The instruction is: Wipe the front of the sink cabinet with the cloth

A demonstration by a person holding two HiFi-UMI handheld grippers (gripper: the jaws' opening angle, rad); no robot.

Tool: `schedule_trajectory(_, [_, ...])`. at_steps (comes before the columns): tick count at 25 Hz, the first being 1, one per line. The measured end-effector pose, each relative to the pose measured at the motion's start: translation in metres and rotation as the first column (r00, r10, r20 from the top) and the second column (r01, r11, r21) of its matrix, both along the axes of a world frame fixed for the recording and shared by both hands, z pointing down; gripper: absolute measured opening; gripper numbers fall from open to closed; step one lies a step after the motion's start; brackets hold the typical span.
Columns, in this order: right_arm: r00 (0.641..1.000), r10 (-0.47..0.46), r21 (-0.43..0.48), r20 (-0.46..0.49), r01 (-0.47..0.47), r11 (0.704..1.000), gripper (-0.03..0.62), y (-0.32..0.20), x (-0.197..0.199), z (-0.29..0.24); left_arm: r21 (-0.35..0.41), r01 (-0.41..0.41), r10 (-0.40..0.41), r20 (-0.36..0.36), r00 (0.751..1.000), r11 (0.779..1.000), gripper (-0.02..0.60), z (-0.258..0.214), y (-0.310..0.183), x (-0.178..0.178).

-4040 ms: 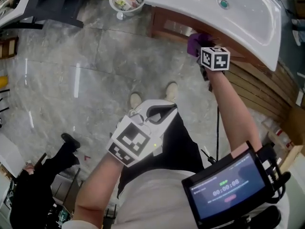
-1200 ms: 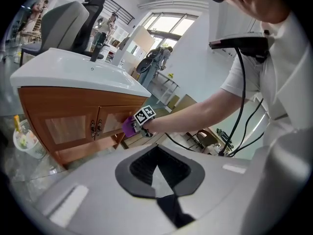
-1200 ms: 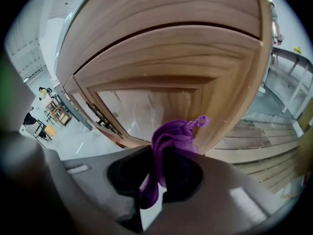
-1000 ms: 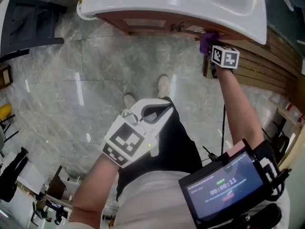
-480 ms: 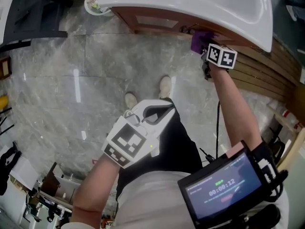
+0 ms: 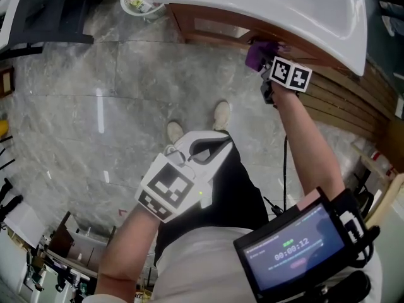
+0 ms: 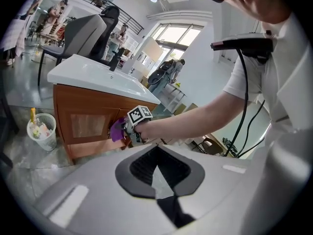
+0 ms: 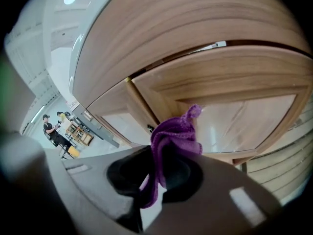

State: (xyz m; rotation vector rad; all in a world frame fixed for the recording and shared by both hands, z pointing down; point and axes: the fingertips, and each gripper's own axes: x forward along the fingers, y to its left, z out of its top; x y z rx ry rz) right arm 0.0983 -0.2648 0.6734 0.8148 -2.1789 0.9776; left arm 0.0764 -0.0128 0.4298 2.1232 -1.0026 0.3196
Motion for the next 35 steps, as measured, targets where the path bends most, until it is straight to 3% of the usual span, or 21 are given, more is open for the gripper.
schedule_trajectory(10, [0.994,-0.103,0.023,-0.033,0.104,0.994,0.055,0.021,-0.066,0.002,0.002,0.068,-0.068,0.006,0.998,0.998,0.008,-0.001,0.022,-0.033])
schedule_trajectory(21, [0.966,-0.257,0.037,-0.024,0.258,0.965,0.055,0.054,-0.181,0.013,-0.004,0.128,-0.128,0.021,0.992,0.992,0.008,0.012,0.043,-0.078])
schedule_trajectory(29, [0.928,-0.372,0.067,-0.016,0.372,0.926,0.055,0.084,-0.244,0.013,-0.016,0.171,-0.171,0.024,0.985,0.985,0.008,0.020,0.061,-0.098])
schedule_trajectory(35, [0.884,-0.468,0.106,0.002,0.466,0.879,0.055,0.103,-0.274,0.002,-0.021,0.180,-0.179,0.019,0.984,0.983,0.008,0.021,0.069,-0.100])
